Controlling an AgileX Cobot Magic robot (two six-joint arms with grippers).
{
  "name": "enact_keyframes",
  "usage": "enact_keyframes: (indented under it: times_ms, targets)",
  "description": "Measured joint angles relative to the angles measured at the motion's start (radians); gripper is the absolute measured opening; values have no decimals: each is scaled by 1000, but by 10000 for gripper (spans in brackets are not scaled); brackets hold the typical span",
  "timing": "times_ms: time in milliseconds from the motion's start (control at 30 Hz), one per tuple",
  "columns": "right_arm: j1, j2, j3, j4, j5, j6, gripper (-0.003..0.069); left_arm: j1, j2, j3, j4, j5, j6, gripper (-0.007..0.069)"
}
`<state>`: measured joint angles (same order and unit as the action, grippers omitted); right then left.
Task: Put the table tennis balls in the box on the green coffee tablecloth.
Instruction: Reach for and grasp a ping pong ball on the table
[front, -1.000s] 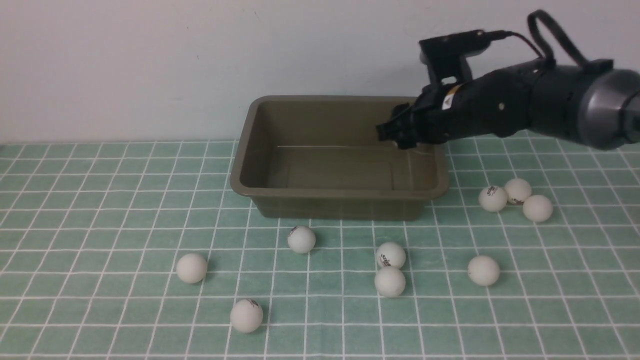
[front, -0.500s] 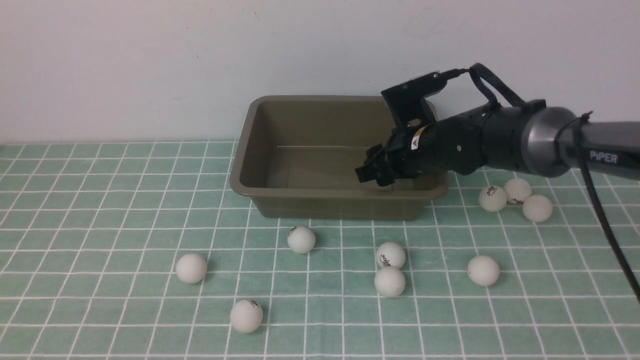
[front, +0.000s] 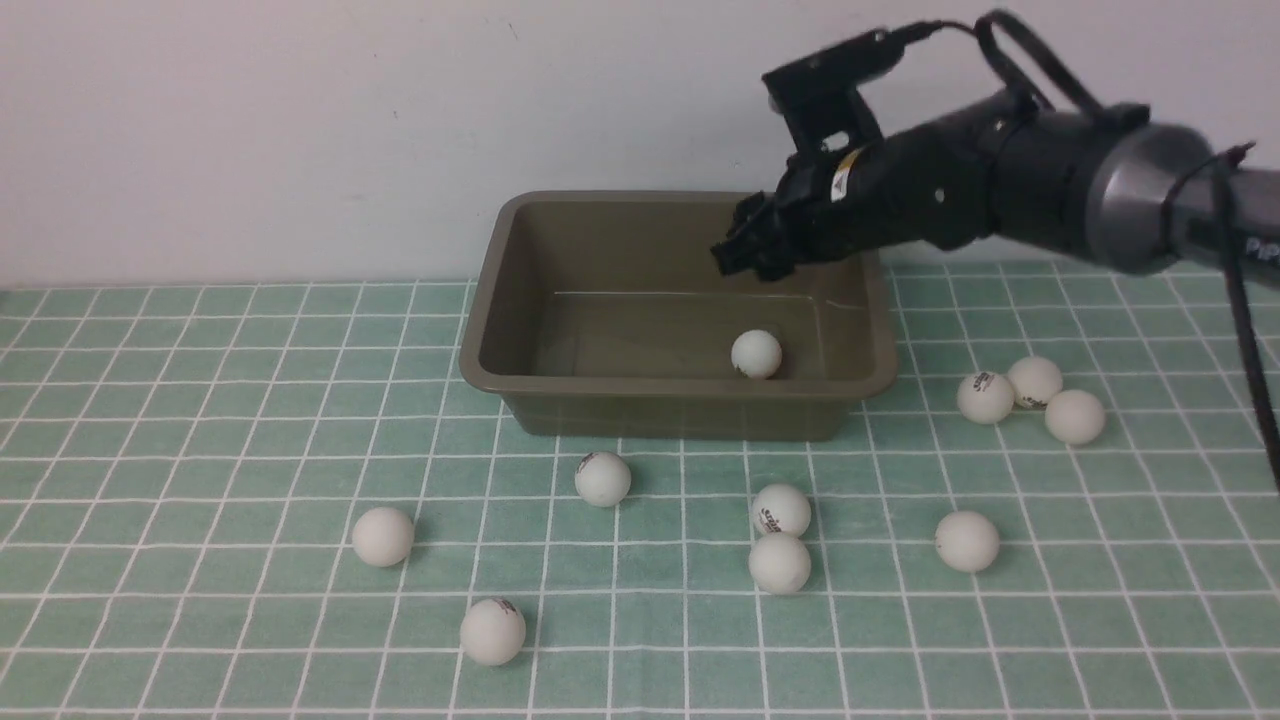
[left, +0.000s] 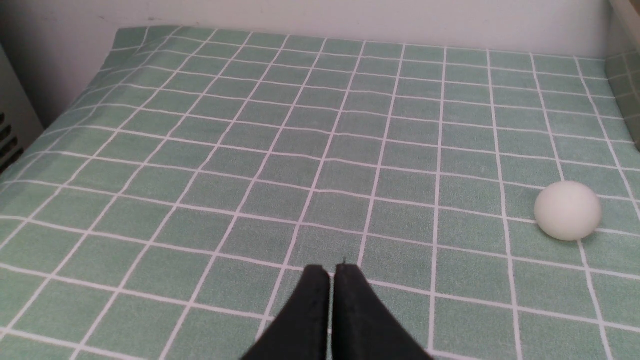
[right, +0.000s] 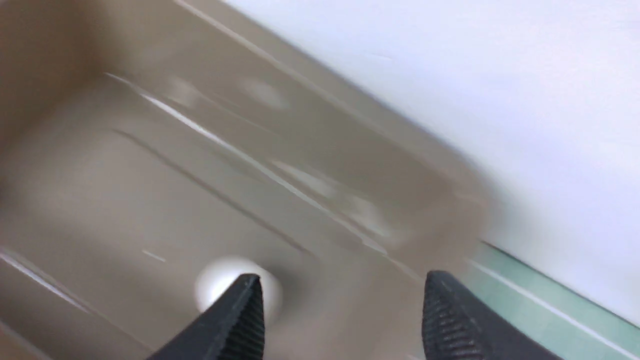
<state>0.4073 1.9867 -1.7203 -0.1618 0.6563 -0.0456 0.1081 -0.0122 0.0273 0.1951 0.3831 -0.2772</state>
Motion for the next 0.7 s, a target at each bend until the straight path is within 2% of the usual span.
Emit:
enact_keyframes:
  times_ms: [133, 300, 400, 700]
  targets:
    - [-55, -22, -82, -104, 215, 24, 396, 0, 0, 0, 0, 0, 0, -4]
    - [-150, -24, -106, -133, 455, 46, 396, 0, 0, 0, 0, 0, 0, -4]
    - [-193, -17, -106, -100, 556, 31, 396, 0, 0, 0, 0, 0, 0, -4]
    - [-253, 25, -106, 92, 583, -61, 396, 0, 0, 0, 0, 0, 0, -4]
